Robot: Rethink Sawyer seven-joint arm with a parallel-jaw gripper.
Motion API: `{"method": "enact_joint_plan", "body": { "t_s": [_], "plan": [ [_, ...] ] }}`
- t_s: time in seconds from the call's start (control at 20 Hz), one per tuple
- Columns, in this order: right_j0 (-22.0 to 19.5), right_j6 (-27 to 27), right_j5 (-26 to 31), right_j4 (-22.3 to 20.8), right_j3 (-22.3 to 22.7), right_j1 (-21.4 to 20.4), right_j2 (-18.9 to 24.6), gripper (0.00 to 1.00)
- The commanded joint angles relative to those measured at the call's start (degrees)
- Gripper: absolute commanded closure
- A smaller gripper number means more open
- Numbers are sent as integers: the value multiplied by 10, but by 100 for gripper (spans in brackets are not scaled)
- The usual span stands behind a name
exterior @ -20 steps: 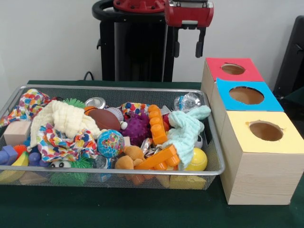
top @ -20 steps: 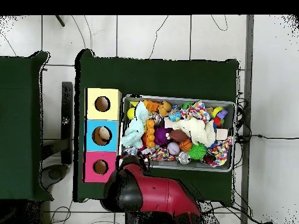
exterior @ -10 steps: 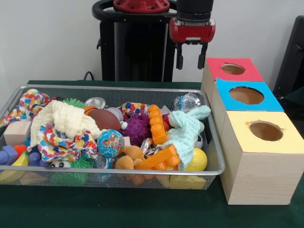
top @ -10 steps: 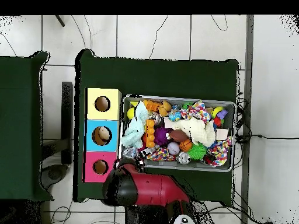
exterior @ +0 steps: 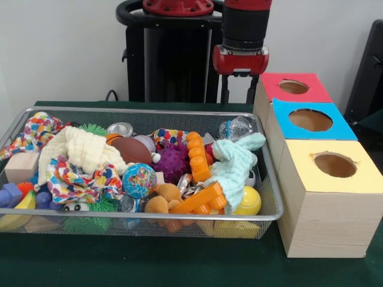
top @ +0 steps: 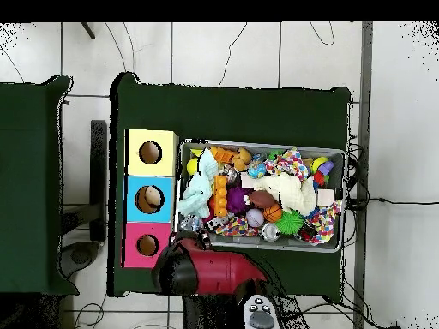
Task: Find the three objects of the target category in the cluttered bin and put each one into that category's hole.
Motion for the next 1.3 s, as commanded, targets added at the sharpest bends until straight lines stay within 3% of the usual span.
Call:
{"method": "enact_joint_plan", "body": {
  "t_s": [0.05, 0.85, 1.3],
  "plan": [
    [17, 79, -68, -19, -79, 59, -28, 0],
    [-6, 70, -104, -28, -73, 76, -15, 0],
    [-34, 61, -83, -44, -77, 99, 0, 0]
  ]
}}
